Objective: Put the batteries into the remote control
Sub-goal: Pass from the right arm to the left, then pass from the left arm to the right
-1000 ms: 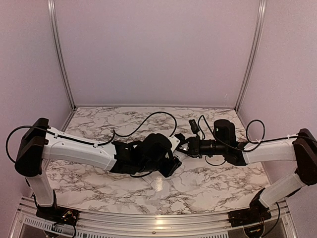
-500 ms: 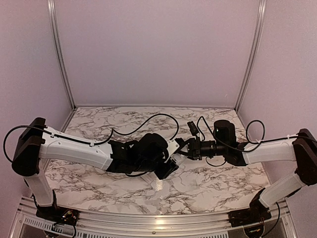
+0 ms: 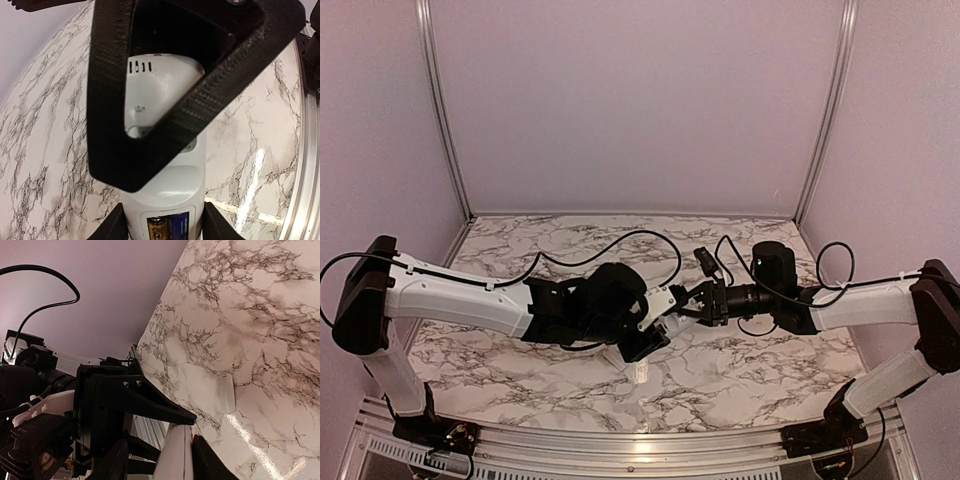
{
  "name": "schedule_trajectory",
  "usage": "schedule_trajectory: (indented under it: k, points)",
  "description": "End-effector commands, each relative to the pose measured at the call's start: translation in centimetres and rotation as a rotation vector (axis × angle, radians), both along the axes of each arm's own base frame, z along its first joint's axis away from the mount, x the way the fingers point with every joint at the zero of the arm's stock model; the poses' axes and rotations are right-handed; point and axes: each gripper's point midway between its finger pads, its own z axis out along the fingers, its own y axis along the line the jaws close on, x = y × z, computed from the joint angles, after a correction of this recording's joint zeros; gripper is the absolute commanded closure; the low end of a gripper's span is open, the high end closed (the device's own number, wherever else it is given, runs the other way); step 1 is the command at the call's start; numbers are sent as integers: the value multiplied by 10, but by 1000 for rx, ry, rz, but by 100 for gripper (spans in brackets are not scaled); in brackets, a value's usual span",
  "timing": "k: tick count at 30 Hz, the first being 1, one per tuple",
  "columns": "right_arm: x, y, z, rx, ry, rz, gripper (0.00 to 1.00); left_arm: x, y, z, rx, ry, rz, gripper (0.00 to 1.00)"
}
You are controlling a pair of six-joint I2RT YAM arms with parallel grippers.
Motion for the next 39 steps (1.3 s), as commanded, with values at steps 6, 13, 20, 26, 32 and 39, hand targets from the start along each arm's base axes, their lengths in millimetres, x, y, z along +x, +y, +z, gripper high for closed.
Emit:
schedule_trajectory:
  k: [6, 13, 20, 26, 32, 39]
  points:
    - [-13, 2, -5, -23, -15, 116, 63, 0, 6, 9, 21, -15, -61, 76]
    - [-19, 4, -16, -43, 6, 145, 80, -1, 5, 10, 41, -29, -88, 76]
    - [-14, 0, -17, -48, 0, 135, 100, -4, 21, 6, 129, -39, -124, 39]
    - [4, -19, -15, -34, -11, 57, 100, -16, 52, 6, 202, -21, -260, 18]
    - [13, -41, -17, -15, -9, 12, 100, -13, 85, -20, 335, -60, -363, 18]
    - [16, -59, -19, 0, -9, -18, 100, -1, 99, -51, 473, 53, -432, 20]
